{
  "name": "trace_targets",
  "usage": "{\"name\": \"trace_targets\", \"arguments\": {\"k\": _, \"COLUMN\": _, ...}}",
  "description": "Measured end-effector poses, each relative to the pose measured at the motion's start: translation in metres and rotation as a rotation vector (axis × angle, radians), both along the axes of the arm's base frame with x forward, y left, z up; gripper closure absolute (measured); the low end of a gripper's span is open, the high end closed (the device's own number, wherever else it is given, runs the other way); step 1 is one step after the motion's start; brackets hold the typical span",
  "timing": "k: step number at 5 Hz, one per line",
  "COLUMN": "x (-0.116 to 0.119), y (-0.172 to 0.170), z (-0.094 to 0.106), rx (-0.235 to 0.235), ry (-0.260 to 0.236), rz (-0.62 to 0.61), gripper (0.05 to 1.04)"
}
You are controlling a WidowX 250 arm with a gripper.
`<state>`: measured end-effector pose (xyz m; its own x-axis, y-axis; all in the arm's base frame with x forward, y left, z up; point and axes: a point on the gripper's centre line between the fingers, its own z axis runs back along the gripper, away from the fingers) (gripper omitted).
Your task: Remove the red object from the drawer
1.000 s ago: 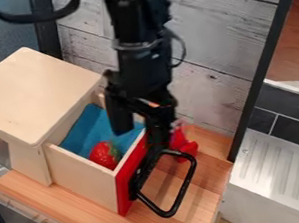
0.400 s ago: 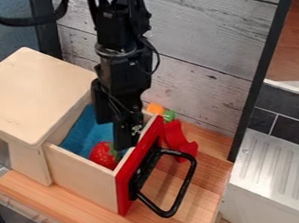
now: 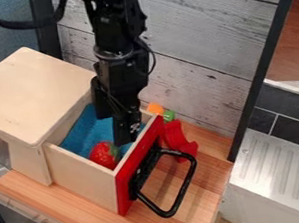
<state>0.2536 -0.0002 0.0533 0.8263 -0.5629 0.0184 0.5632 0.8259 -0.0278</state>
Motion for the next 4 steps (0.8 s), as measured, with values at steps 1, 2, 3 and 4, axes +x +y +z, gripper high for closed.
{"name": "trace_targets", "arguments": {"k": 1, "x": 0.003, "y": 0.003, "z": -0.012, "rx": 0.014, "ry": 0.011, "rz": 0.003, "gripper": 0.083}}
{"name": "trace_targets", "arguments": {"k": 2, "x": 0.003, "y": 0.008, "z": -0.017, "rx": 0.022, "ry": 0.021, "rz": 0.012, "gripper": 0.083}}
{"name": "trace_targets", "arguments": {"k": 3, "x": -0.001, "y": 0.01, "z": -0.024, "rx": 0.032, "ry": 0.035, "rz": 0.004, "gripper": 0.083}}
{"name": "trace_targets", "arguments": {"k": 4, "x": -0.004, "y": 0.012, "z": -0.028, "rx": 0.042, "ry": 0.032, "rz": 0.004, "gripper": 0.083}}
